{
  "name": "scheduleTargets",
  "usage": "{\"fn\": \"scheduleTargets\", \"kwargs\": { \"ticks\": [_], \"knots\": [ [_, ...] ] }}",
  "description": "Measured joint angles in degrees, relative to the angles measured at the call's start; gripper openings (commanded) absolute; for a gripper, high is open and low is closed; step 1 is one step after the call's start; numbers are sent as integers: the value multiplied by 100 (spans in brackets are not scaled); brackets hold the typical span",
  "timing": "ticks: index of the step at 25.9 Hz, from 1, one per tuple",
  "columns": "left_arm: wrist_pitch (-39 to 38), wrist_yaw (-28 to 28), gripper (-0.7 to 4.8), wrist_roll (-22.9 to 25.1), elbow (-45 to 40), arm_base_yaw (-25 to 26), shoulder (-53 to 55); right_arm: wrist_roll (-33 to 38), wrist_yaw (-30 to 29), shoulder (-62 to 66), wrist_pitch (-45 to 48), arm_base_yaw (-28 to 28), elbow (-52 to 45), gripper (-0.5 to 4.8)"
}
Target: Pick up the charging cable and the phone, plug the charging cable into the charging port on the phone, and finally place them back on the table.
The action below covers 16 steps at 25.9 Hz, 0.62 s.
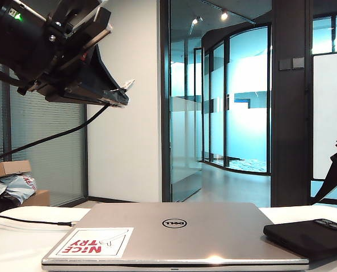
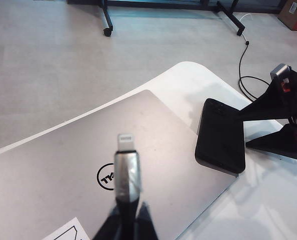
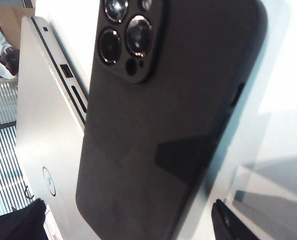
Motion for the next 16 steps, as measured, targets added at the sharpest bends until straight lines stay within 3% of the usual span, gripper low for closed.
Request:
{"fn": "scheduleTargets", "kwargs": {
  "ticks": [7, 16],
  "knots": [
    [0, 2, -6, 0, 0, 0, 0, 573, -138, 579, 857, 0, 7, 479],
    [0, 2, -6, 0, 0, 0, 0, 647, -238, 964, 1475, 0, 37, 479]
  ]
}}
